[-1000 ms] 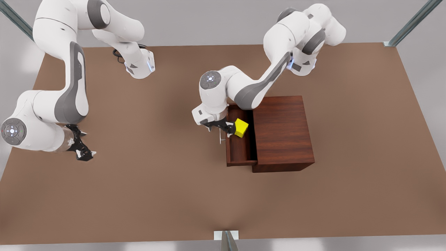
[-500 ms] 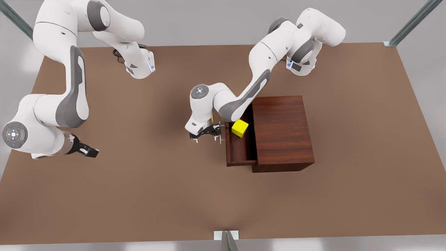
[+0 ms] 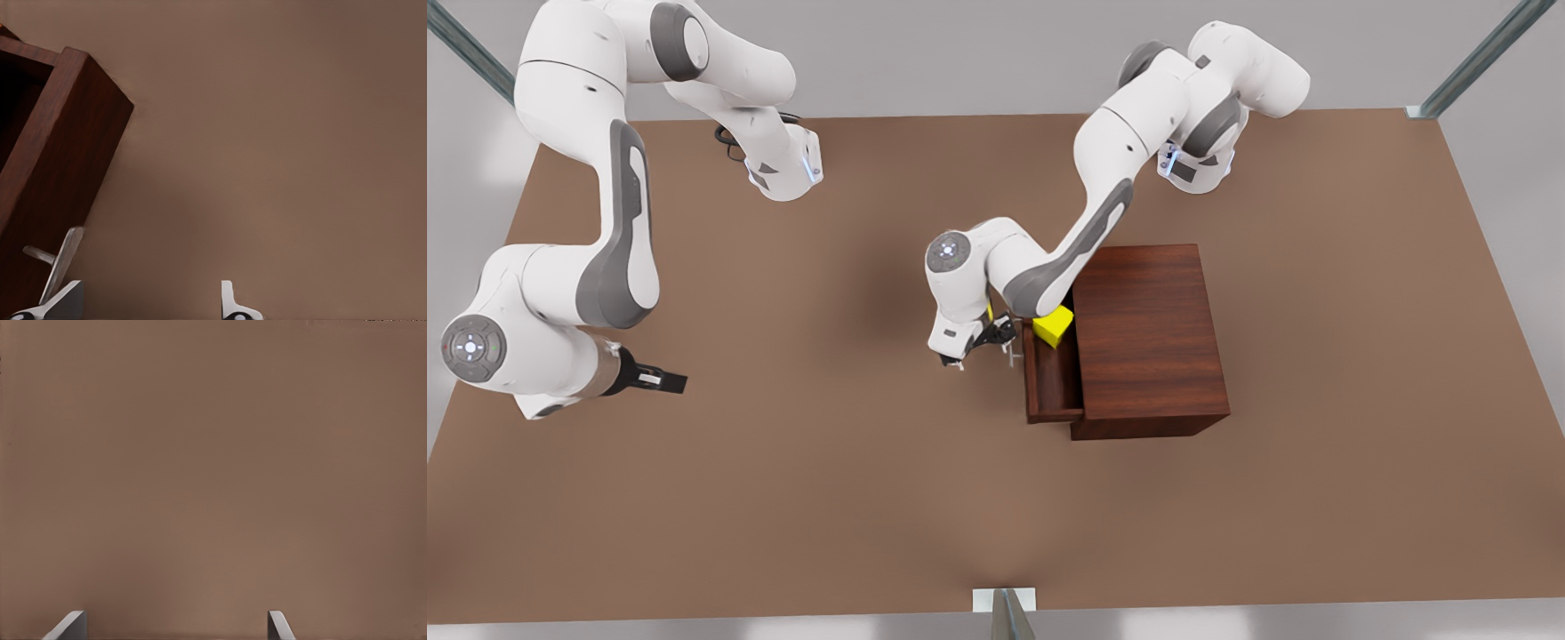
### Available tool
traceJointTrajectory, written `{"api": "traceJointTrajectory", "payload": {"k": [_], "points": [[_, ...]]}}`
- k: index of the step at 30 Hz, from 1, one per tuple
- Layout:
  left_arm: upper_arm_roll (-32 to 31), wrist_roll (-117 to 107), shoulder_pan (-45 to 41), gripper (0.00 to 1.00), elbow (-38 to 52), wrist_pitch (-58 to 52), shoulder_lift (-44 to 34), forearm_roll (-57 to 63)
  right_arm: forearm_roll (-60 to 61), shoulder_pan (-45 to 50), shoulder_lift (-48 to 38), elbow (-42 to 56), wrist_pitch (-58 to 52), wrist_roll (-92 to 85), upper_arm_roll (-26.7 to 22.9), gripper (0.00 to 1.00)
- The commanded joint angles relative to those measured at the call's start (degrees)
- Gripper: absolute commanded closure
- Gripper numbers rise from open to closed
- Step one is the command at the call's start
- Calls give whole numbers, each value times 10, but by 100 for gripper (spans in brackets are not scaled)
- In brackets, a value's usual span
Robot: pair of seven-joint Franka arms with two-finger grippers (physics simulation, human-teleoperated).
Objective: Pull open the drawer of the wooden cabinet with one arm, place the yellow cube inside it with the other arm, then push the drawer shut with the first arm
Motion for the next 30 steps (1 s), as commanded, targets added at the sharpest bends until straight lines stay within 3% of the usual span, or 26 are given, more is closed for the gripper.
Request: {"api": "traceJointTrajectory", "payload": {"k": [1,24,26,27,28,29,30], "points": [[0,-6,7,0,0,-38,-1,1,0,0,0,0,0,-92,0,0],[-3,137,83,0,-3,-89,-7,-17,-1,0,0,0,0,-91,1,0],[-4,167,88,0,1,-215,-114,-71,-1,0,0,0,0,-91,1,0],[-1,264,131,0,-1,-274,-171,-105,-1,0,0,0,0,-91,1,0],[-1,441,230,0,-21,-300,-211,-172,-1,0,0,0,0,-90,1,0],[-1,659,343,0,-106,-277,-274,-211,-1,0,0,0,0,-90,1,0],[-1,749,400,0,-240,-177,-356,-213,-1,0,0,0,0,-90,1,0]]}}
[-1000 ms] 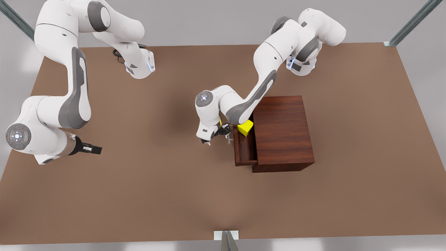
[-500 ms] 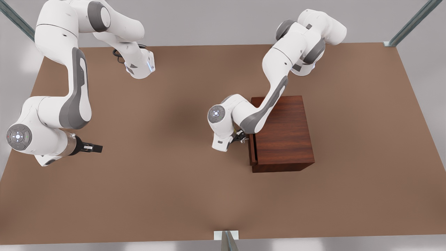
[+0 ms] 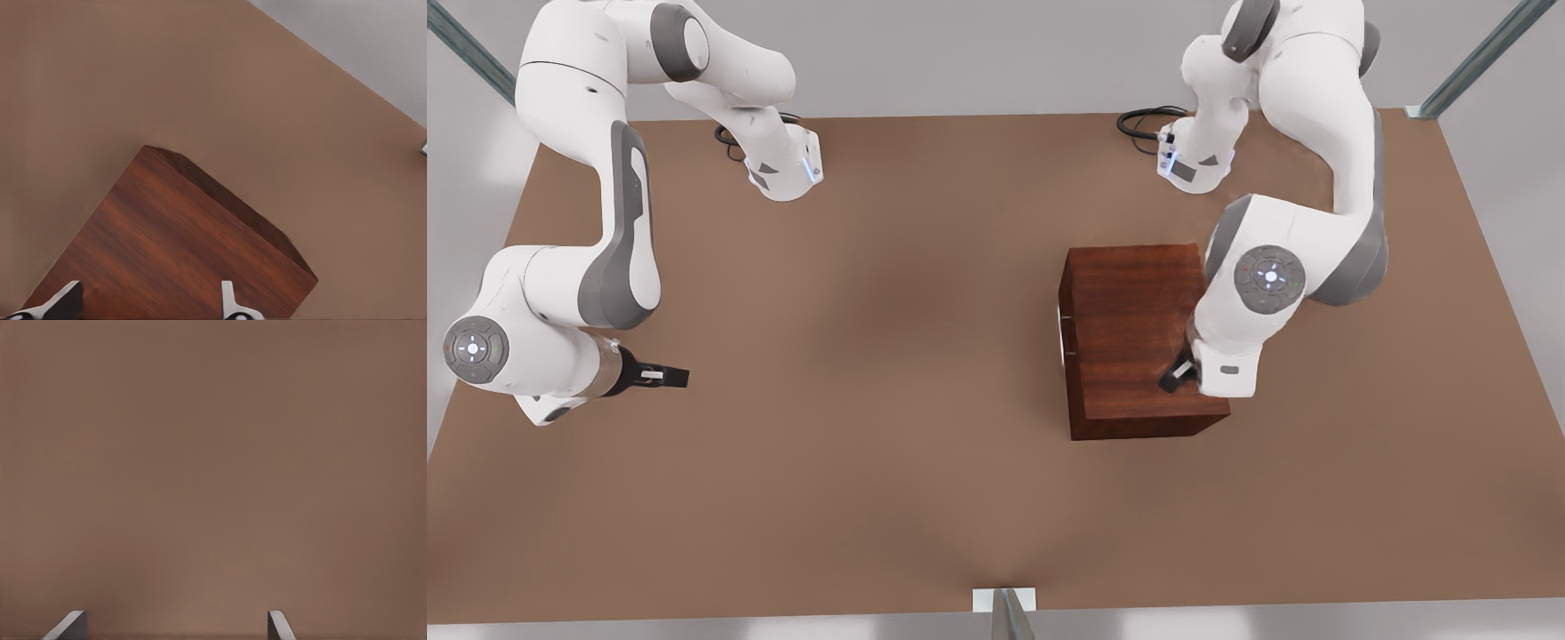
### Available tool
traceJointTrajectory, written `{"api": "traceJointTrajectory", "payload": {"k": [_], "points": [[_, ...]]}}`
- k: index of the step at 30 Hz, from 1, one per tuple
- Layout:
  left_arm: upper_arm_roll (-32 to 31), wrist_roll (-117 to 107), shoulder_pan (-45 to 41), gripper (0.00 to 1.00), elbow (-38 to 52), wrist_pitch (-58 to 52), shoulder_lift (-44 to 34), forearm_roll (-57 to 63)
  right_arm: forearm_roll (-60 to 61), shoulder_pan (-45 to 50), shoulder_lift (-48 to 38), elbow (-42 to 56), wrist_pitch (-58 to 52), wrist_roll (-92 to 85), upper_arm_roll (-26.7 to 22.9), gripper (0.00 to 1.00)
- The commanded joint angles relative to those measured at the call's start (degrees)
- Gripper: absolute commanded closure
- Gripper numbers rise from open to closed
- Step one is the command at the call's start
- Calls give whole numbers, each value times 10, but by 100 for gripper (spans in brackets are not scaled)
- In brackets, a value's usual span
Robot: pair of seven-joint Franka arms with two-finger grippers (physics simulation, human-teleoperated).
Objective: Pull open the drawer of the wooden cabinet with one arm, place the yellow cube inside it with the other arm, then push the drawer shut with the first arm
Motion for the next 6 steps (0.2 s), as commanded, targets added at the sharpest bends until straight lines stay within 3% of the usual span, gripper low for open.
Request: {"api": "traceJointTrajectory", "payload": {"k": [1,4,6], "points": [[1,564,50,0,-150,110,-92,-65,0,0,-1,0,0,-17,0,0],[0,552,45,0,-44,59,-44,-60,0,0,-1,0,0,-17,0,0],[1,550,47,0,-44,59,-42,-65,0,0,-1,0,0,-17,0,0]]}}
